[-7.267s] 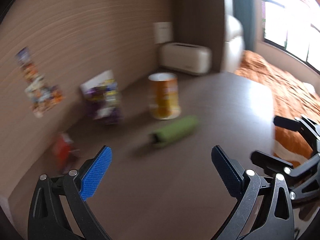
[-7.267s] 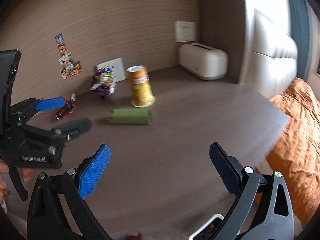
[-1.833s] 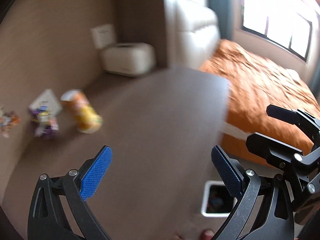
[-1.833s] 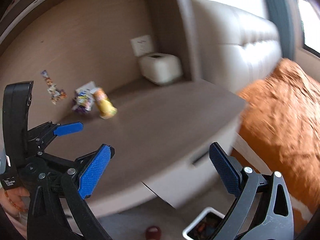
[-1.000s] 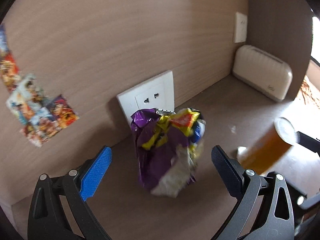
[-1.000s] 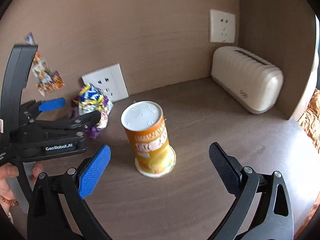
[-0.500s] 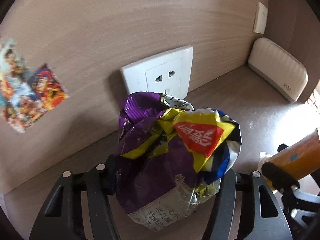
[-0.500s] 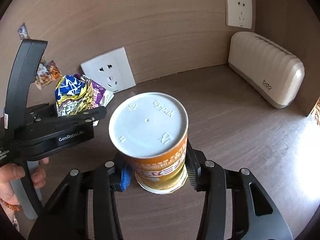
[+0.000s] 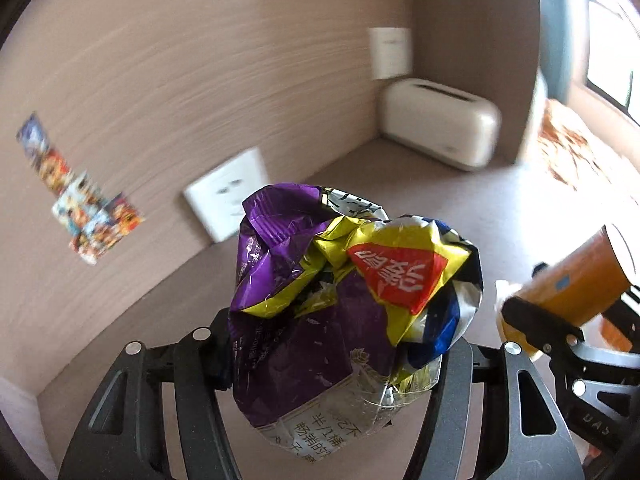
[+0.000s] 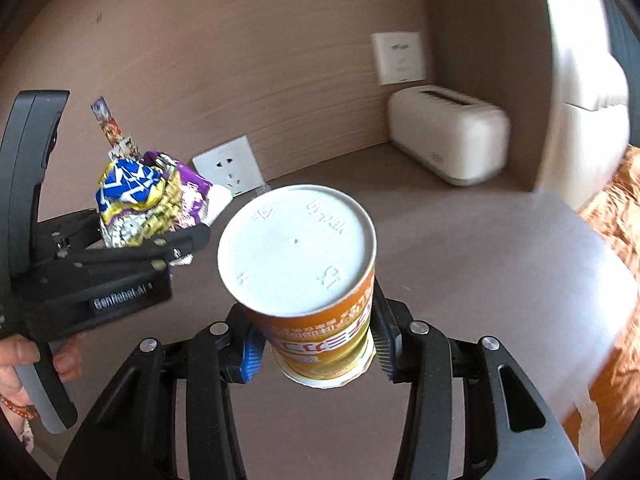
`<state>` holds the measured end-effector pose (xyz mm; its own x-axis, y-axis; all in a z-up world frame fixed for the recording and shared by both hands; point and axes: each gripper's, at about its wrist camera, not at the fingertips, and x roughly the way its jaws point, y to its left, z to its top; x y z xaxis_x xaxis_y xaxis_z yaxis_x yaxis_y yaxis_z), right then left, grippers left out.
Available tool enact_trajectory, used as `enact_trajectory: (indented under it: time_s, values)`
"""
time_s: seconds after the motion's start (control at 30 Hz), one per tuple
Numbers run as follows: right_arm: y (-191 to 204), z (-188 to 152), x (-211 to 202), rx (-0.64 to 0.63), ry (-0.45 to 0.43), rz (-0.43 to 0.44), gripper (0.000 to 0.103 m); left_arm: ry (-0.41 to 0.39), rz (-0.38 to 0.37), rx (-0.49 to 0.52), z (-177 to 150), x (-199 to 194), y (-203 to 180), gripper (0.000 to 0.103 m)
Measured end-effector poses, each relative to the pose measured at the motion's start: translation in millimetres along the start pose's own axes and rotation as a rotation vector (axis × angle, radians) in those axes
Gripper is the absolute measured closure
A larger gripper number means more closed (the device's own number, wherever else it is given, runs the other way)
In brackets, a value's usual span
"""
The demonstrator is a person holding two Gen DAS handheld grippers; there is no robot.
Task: Collect trash
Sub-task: 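Carry the purple bag and orange canister over the white bin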
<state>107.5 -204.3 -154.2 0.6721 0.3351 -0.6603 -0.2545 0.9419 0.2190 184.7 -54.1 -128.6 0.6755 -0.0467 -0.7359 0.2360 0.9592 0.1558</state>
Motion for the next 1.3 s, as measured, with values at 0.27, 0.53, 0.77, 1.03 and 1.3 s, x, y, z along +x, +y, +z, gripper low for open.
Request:
enact_trajectory:
  time_s: [0.27, 0.53, 0.77, 1.03, 1.3]
  values:
    - [-49.8, -46.5, -79.0, 0.050, -0.014, -0.111, 0.057, 0.011, -0.168, 0.219, -20.5, -29.8, -124.6, 0.043]
    - [-114.0, -121.1, -138.9, 0.166, 0.069, -0.256, 0.057, 0.029, -0.326, 0.418, -58.1, -51.6, -233.9, 0.043]
    - [-146.3, -172.1, -165.7, 0.248, 0.108, -0.322, 0.057, 0.059, -0.388, 0.534, -87.6, -53.4, -293.4, 0.043]
    - [-180.1, -220.9, -166.9, 0.285, 0.178, -0.344, 0.057, 0.121, -0.461, 0.637, -119.3, -31.9, -351.2, 0.043]
    - [-213.2, -274.8, -133.0, 0.299, 0.251, -0.343, 0.057, 0.214, -0.548, 0.746, -161.9, 21.1, -398.8, 0.043]
